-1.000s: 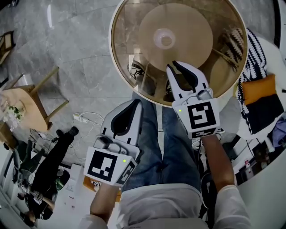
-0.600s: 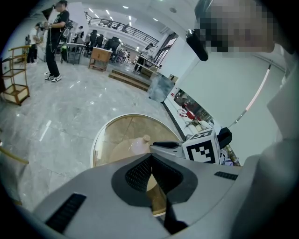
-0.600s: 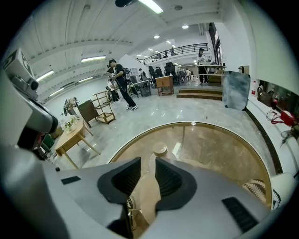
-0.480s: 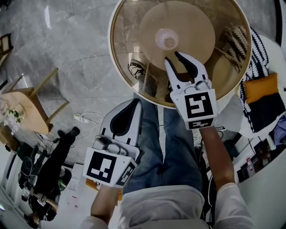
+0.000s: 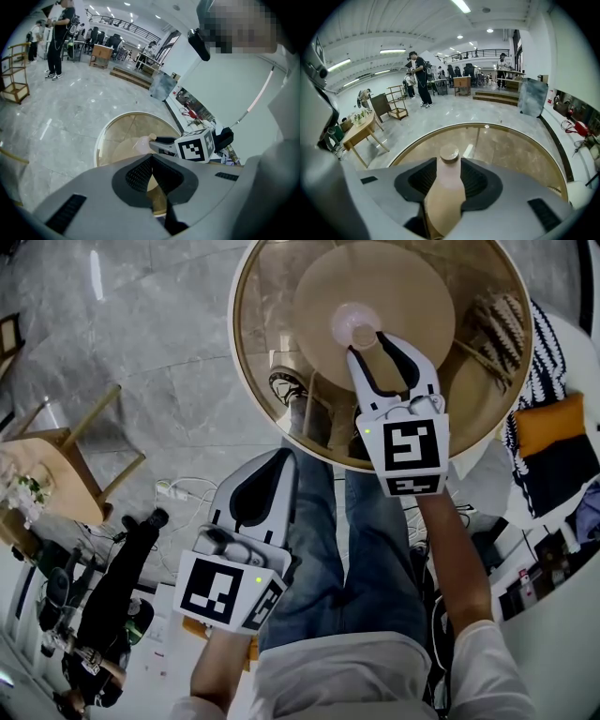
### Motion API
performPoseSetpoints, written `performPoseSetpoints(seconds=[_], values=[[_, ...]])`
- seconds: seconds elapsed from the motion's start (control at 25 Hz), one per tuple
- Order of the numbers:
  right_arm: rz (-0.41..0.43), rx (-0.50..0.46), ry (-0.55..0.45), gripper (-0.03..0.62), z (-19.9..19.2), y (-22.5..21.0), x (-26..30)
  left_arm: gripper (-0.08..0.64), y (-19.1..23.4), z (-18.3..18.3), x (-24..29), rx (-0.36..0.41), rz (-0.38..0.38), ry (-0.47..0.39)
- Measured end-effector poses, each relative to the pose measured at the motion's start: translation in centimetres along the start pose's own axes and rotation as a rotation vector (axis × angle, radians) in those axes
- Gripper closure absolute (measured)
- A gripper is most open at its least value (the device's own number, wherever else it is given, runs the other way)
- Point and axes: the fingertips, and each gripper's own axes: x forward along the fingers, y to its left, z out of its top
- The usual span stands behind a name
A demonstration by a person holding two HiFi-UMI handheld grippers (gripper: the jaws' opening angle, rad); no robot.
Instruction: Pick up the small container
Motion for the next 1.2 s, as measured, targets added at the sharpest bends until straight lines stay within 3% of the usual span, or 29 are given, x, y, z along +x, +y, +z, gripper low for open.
performPoseSetpoints(seconds=[0.44,1.2], values=[[-0.064,-0.038,-0.027,0.418,0.3,-0.5,1.1,0.543,0.8,-0.4,0.1,-0.008,-0.001,0.013],[-0.065,-0.071,-0.051,0.440,1.1,-0.5,2.4,0.543,2.3,-0.5,0.2,-0.017,0.001,0.020]])
